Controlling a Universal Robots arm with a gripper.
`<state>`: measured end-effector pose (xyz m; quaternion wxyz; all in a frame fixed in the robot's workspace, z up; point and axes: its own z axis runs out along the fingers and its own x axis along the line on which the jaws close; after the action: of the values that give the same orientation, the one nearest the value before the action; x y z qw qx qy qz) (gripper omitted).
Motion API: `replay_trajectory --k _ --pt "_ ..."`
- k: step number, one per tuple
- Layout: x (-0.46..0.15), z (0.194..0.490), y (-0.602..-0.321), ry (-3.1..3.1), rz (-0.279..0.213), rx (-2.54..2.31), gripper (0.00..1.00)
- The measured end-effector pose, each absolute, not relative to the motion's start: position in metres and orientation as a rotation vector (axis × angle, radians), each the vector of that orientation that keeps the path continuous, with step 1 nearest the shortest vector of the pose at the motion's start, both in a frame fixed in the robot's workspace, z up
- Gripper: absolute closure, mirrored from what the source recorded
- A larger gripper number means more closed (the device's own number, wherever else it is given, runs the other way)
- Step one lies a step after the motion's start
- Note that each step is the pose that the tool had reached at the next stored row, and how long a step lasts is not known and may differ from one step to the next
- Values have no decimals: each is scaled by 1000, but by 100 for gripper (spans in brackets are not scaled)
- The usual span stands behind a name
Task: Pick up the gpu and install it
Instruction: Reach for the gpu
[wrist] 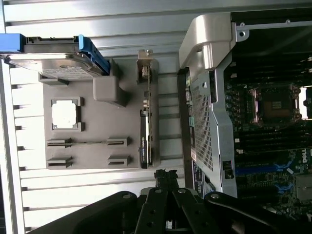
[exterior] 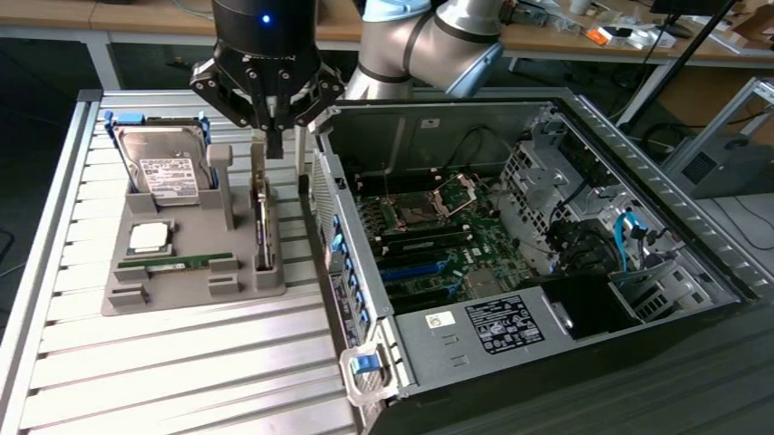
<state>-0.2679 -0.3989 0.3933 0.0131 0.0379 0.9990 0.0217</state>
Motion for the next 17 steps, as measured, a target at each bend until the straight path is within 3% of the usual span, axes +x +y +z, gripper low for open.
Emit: replay_trajectory --k 17 --pt "-277 393 -399 3112 68 118 89"
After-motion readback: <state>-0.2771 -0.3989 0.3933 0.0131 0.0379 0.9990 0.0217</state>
